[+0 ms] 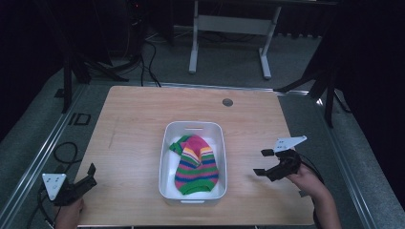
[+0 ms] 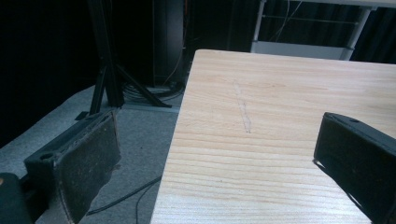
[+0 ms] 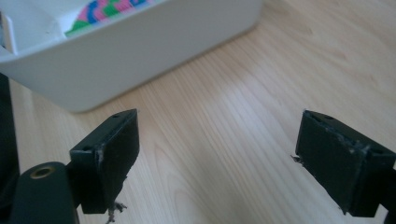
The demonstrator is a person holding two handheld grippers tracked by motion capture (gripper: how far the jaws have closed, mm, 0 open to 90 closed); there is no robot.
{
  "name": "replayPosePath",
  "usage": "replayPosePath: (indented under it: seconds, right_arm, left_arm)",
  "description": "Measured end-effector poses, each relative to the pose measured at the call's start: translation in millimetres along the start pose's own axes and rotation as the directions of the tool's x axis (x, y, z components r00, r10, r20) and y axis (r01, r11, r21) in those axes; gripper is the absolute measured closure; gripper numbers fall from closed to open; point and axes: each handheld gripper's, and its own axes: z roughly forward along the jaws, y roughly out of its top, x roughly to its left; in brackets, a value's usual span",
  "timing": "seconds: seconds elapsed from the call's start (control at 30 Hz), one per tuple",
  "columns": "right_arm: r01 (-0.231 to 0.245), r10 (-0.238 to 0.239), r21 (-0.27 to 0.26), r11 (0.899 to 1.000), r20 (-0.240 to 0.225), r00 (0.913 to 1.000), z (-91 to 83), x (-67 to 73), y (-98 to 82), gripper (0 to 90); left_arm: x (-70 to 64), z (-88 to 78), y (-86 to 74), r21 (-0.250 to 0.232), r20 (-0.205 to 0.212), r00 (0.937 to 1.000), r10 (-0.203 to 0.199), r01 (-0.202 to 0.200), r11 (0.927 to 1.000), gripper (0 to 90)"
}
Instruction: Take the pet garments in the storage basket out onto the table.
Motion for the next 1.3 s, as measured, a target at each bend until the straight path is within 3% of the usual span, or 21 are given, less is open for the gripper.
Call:
replayPosePath:
  seconds: [0.23,0.5,0.77,0.9,0.93,1.07,1.23,1.3]
  right_arm:
    - [0.088,-0.086,0.018,0.996,-0.072,0.9937,11.6,16.2,45.9,13.4]
    - [0.152,-0.149,0.015,0.988,-0.118,0.9819,30.4,28.7,80.4,13.2]
    - [0.197,-0.189,0.036,0.980,-0.153,0.9700,54.8,38.7,103.6,12.9]
    - [0.193,-0.184,0.038,0.981,-0.168,0.9685,61.2,40.3,108.0,12.7]
    - [0.206,-0.195,0.047,0.977,-0.173,0.9653,72.7,44.8,114.1,12.7]
    - [0.217,-0.201,0.068,0.974,-0.183,0.9623,89.5,50.6,122.2,12.8]
    - [0.245,-0.218,0.108,0.964,-0.212,0.9525,107.8,58.3,127.3,13.1]
    - [0.282,-0.250,0.148,0.948,-0.206,0.9461,121.0,63.8,128.5,14.6]
  left_arm:
    - [-0.5,-0.5,-0.3,-0.006,-0.011,0.9999,0.002,-0.002,1.0000,1.0]
    - [0.3,-0.2,-0.3,-0.001,-0.001,1.0000,-0.005,0.005,1.0000,0.9]
    - [0.9,-0.1,-0.2,-0.001,0.002,0.9999,-0.011,0.011,0.9999,0.9]
    - [0.8,-0.1,-0.3,-0.001,0.003,0.9999,-0.011,0.011,0.9999,0.9]
    - [1.0,-0.1,-0.2,0.001,0.004,0.9999,-0.011,0.011,0.9999,0.9]
    - [1.0,-0.1,-0.3,0.000,0.005,0.9999,-0.012,0.012,0.9999,0.9]
    - [1.1,-0.1,-0.2,0.001,0.006,0.9999,-0.013,0.013,0.9999,0.9]
    - [1.4,-0.2,-0.2,0.001,0.008,0.9999,-0.013,0.013,0.9999,0.9]
